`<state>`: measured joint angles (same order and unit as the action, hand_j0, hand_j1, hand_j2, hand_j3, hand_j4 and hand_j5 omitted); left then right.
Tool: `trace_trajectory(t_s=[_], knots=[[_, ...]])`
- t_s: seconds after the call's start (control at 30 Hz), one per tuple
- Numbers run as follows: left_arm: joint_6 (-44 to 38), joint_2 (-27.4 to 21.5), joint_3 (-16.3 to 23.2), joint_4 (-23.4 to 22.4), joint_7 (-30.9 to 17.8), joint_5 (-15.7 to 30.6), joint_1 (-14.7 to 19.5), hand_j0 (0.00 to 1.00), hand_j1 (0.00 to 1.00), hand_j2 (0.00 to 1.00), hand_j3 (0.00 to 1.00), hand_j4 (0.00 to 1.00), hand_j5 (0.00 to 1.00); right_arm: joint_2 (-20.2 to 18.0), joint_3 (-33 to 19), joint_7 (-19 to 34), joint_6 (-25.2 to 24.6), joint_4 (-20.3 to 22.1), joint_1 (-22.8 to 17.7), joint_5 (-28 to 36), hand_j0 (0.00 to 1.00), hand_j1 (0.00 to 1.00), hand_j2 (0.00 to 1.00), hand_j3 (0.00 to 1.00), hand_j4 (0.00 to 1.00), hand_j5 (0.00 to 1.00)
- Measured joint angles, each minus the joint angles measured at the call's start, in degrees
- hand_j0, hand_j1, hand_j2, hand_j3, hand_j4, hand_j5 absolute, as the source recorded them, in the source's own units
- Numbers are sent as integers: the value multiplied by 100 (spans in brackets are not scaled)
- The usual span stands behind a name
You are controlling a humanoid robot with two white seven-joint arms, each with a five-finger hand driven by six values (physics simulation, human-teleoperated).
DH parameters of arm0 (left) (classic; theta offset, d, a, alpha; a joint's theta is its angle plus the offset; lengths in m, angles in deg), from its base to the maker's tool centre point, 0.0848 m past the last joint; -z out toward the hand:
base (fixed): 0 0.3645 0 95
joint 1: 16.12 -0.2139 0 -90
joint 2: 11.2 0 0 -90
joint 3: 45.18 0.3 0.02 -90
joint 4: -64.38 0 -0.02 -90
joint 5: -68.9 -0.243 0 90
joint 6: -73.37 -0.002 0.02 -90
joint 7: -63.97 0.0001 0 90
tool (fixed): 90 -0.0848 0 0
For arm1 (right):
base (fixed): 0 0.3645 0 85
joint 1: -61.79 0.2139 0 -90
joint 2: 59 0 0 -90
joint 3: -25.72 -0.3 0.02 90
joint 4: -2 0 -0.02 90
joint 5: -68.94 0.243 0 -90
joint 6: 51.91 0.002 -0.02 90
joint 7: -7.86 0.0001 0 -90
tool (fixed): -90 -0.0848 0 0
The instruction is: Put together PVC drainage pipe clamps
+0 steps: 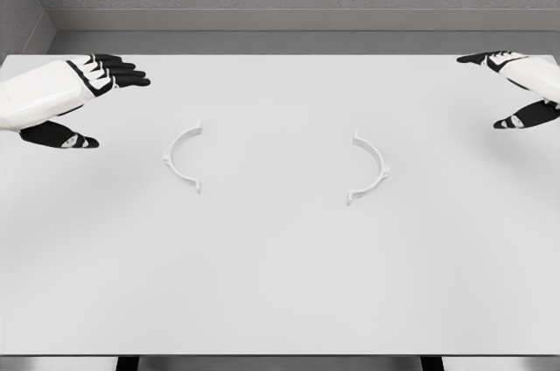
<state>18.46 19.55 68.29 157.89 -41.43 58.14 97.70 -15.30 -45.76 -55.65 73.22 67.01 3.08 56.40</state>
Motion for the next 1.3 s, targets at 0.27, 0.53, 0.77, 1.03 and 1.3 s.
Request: trace_trajectory(t_s=[0.27, 0.53, 0.77, 1.03, 1.3], knots=[[0, 28, 1, 0, 0, -10, 9, 100, 100, 100, 100, 100, 100, 225, 27, 2, -1, -8, -70, -2, 100, 100, 100, 100, 100, 100], [-2, 815, -16, -372, -8, -1254, 308, 100, 100, 100, 100, 100, 100, 988, 278, 395, 0, -1, -26, -10, 100, 100, 100, 100, 100, 100], [0, 1438, -14, -938, -13, -1949, 299, 100, 100, 100, 100, 100, 100, 1185, 519, 687, 2, 3, -70, -73, 100, 100, 100, 100, 100, 100], [-1, 1697, 9, -1088, -24, -2176, 255, 100, 100, 100, 100, 100, 100, 1343, 542, 729, 1, -8, -62, -182, 100, 100, 100, 100, 100, 100], [-1, 2112, 15, -1405, -27, -2530, 255, 100, 100, 100, 100, 100, 100, 1578, 536, 842, 2, -20, -62, -196, 100, 100, 100, 100, 100, 100]])
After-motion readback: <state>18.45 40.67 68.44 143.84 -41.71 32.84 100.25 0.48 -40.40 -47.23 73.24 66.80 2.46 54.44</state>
